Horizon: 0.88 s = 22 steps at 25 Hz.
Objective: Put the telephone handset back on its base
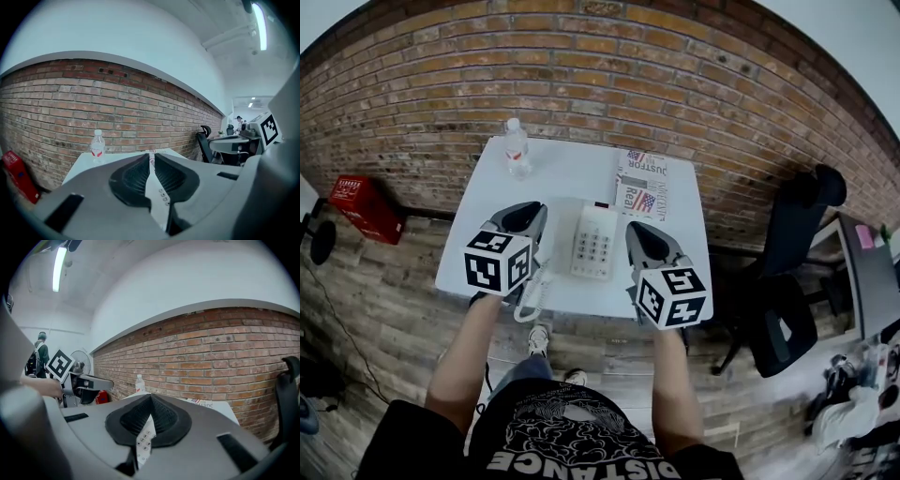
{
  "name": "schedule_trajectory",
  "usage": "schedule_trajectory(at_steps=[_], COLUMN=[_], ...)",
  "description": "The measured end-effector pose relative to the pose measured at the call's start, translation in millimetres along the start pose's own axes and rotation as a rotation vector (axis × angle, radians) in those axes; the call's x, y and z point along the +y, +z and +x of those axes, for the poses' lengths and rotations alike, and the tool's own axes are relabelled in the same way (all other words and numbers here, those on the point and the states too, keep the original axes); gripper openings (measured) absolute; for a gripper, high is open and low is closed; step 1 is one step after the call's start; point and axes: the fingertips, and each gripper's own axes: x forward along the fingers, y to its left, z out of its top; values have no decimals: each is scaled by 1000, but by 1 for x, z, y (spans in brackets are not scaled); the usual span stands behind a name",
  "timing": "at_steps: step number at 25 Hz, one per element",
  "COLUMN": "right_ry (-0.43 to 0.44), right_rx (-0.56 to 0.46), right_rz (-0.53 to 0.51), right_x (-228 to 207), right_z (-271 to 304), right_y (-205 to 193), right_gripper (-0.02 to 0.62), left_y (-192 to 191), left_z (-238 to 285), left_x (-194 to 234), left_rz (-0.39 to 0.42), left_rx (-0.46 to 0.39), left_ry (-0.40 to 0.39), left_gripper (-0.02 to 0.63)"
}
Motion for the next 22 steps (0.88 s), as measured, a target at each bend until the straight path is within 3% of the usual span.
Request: schedule_trajectory(at_steps=[7, 22], right_ry=[3, 1], right_rx=[5, 0], right_rz=[3, 1], right_x=[2, 5], right_z=[-6, -12], right_y=[-5, -3], right_gripper=[2, 2], left_y=[-14, -19], left_z=[-8, -7], left_x=[8, -1], left_rz=[-35, -35], left_rx=[11, 29], left_ry=[34, 12], left_gripper=[34, 34])
